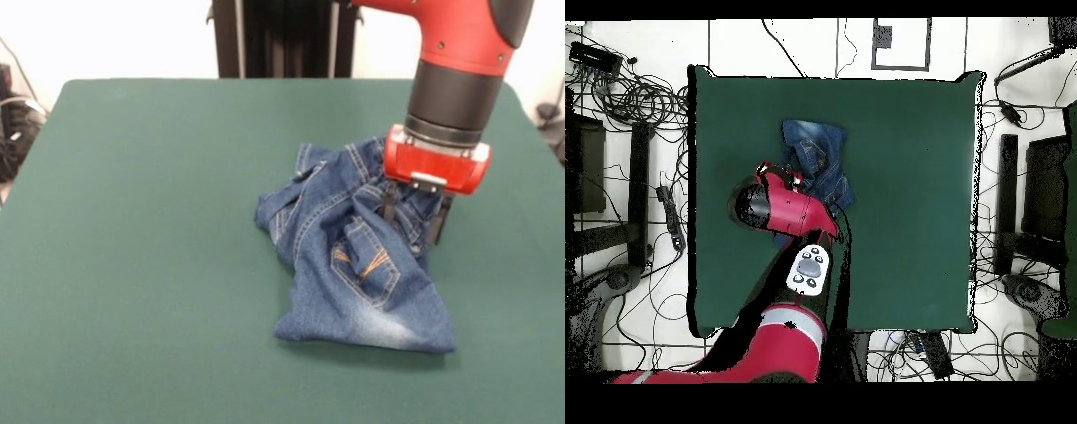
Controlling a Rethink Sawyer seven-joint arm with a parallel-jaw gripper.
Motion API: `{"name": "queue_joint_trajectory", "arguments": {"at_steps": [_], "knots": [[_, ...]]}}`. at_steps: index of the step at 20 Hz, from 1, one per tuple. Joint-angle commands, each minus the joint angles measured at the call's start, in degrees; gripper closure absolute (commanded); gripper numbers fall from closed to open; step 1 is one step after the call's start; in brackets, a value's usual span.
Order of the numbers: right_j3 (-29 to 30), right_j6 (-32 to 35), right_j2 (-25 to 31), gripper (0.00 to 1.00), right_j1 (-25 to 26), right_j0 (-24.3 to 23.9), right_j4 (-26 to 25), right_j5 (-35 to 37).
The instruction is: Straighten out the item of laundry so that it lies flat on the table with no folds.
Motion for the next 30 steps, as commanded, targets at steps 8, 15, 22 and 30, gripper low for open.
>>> {"name": "queue_joint_trajectory", "arguments": {"at_steps": [8, 15, 22, 30], "knots": [[7.0, 17.6, -2.9, 0.00, -0.2, 7.6, 4.5, 11.6], [-0.3, 17.0, -15.7, 0.00, 2.3, 15.3, 0.1, 26.0], [-5.4, 17.1, -25.8, 0.00, 6.2, 20.9, -4.1, 33.2], [-3.8, 19.5, -21.9, 0.00, 3.6, 20.0, -0.8, 33.8]]}}
